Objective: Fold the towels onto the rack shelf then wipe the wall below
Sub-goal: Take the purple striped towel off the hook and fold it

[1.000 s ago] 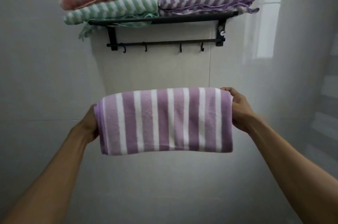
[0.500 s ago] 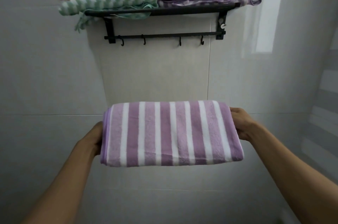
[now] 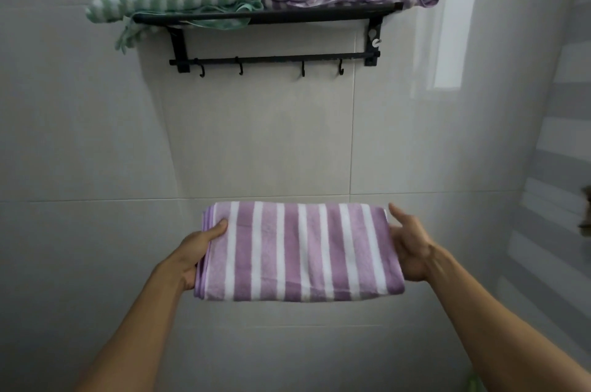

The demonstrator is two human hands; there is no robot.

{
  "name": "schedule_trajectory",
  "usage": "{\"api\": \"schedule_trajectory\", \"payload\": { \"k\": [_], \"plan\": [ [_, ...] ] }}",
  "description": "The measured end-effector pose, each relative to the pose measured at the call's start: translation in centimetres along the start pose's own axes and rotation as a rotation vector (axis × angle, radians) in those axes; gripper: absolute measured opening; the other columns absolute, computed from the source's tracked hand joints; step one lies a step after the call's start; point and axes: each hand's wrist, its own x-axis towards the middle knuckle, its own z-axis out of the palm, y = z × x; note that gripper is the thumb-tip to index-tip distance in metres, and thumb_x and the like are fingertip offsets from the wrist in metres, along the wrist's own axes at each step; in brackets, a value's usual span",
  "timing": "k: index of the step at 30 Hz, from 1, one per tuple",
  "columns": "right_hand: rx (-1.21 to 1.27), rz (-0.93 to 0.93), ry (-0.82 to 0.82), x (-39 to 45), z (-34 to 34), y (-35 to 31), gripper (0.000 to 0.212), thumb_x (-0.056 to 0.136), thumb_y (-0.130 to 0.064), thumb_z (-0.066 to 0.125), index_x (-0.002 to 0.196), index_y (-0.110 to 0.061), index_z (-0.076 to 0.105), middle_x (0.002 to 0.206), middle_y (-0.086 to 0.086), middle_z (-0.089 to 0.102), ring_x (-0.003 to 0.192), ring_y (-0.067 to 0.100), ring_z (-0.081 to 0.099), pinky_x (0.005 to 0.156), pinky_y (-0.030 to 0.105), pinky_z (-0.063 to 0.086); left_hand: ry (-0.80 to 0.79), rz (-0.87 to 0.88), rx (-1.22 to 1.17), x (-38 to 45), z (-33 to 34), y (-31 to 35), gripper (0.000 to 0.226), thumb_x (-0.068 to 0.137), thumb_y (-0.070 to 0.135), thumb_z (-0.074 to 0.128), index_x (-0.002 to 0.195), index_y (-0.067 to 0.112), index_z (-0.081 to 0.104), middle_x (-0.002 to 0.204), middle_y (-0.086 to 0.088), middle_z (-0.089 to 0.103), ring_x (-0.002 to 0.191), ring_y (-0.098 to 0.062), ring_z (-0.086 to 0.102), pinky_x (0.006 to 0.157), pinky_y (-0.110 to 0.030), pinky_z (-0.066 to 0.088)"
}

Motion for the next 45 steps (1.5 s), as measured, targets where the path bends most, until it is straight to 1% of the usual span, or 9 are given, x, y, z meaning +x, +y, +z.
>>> {"api": "schedule_trajectory", "payload": {
  "k": [2, 5, 9, 16, 27, 32, 36, 41, 45],
  "plan": [
    [-0.156, 0.002, -0.055, -1.0, 0.3, 0.7, 0.053, 0.091, -0.043, 0.071, 0.125, -0.003, 0.063, 0.117, 0.024, 0.071, 0.106, 0.043, 0.069, 0.086, 0.056, 0.058, 0.035, 0.040, 0.054, 0.1, 0.3, 0.3, 0.045, 0.092, 0.037, 0.066, 0.114, -0.002, 0.068, 0.102, -0.021, 0.075, 0.086, -0.034, 0.075, 0.072, -0.042, 0.062],
    [-0.313, -0.086, 0.075, -1.8, 0.7, -0.5, 0.054, 0.076, -0.007, 0.085, 0.120, 0.011, 0.059, 0.104, 0.024, 0.074, 0.089, 0.040, 0.074, 0.072, 0.052, 0.062, 0.151, 0.147, 0.102, -0.1, 1.0, 1.5, 0.046, 0.091, 0.042, 0.067, 0.102, -0.002, 0.066, 0.090, -0.017, 0.074, 0.074, -0.029, 0.072, 0.060, -0.032, 0.059],
    [-0.412, -0.115, 0.164, -2.5, 1.4, -2.1, 0.037, 0.089, -0.025, 0.077, 0.104, 0.004, 0.059, 0.097, 0.018, 0.072, 0.079, 0.033, 0.073, 0.063, 0.042, 0.062, 0.279, 0.213, 0.127, 0.1, 1.9, 2.4, 0.053, 0.085, 0.049, 0.073, 0.103, 0.000, 0.061, 0.095, -0.015, 0.068, 0.081, -0.029, 0.068, 0.078, -0.037, 0.056],
    [-0.605, -0.306, 0.200, -2.0, 0.5, -2.5, 0.031, 0.106, -0.043, 0.044, 0.124, -0.019, 0.049, 0.117, 0.006, 0.061, 0.101, 0.025, 0.062, 0.089, 0.038, 0.050, 0.031, 0.095, 0.150, -1.2, 3.2, 2.1, 0.043, 0.082, 0.028, 0.079, 0.108, -0.005, 0.066, 0.092, -0.020, 0.076, 0.080, -0.033, 0.075, 0.062, -0.042, 0.062],
    [-0.647, -0.579, 0.432, -3.7, -3.5, -5.7, 0.044, 0.099, -0.049, 0.055, 0.096, -0.006, 0.065, 0.095, 0.014, 0.071, 0.086, 0.030, 0.066, 0.078, 0.040, 0.053, 0.310, 0.357, 0.328, -2.2, 7.8, 5.4, 0.059, 0.087, 0.056, 0.067, 0.112, 0.003, 0.064, 0.102, -0.016, 0.070, 0.084, -0.030, 0.069, 0.077, -0.037, 0.058],
    [-0.547, -0.496, 0.447, -4.6, -5.6, -8.2, 0.047, 0.097, -0.040, 0.060, 0.118, 0.002, 0.060, 0.110, 0.018, 0.067, 0.098, 0.034, 0.066, 0.089, 0.045, 0.057, 0.141, 0.300, 0.229, -3.9, 9.3, 6.8, 0.096, 0.072, 0.045, 0.087, 0.145, 0.013, 0.033, 0.130, -0.010, 0.057, 0.094, -0.028, 0.070, 0.072, -0.044, 0.061],
    [-0.397, -0.397, 0.300, -6.5, -6.6, -10.2, 0.062, 0.090, -0.009, 0.061, 0.145, -0.021, 0.033, 0.135, 0.019, 0.052, 0.108, 0.036, 0.063, 0.084, 0.044, 0.058, 0.230, 0.383, 0.247, -5.3, 10.5, 7.0, 0.063, 0.094, 0.020, 0.069, 0.141, 0.027, 0.026, 0.125, -0.006, 0.042, 0.091, -0.023, 0.060, 0.067, -0.032, 0.052],
    [-0.426, -0.538, 0.197, -9.0, -5.3, -11.2, 0.037, 0.096, 0.000, 0.049, 0.081, -0.030, 0.065, 0.096, 0.014, 0.061, 0.074, 0.025, 0.053, 0.057, 0.032, 0.044, 0.355, 0.670, 0.233, -6.6, 10.4, 8.4, 0.011, 0.095, 0.009, 0.063, 0.092, 0.018, 0.067, 0.103, -0.007, 0.068, 0.089, -0.021, 0.061, 0.069, -0.021, 0.046],
    [-0.395, -0.567, 0.225, -12.7, -3.2, -13.2, 0.032, 0.100, -0.009, 0.050, 0.093, -0.019, 0.080, 0.116, 0.013, 0.065, 0.100, 0.038, 0.066, 0.066, 0.042, 0.062, 0.322, 0.699, 0.163, -8.8, 10.2, 11.7, 0.008, 0.094, 0.018, 0.068, 0.096, 0.019, 0.075, 0.107, -0.005, 0.073, 0.093, -0.021, 0.065, 0.077, -0.023, 0.048]
  ]
}}
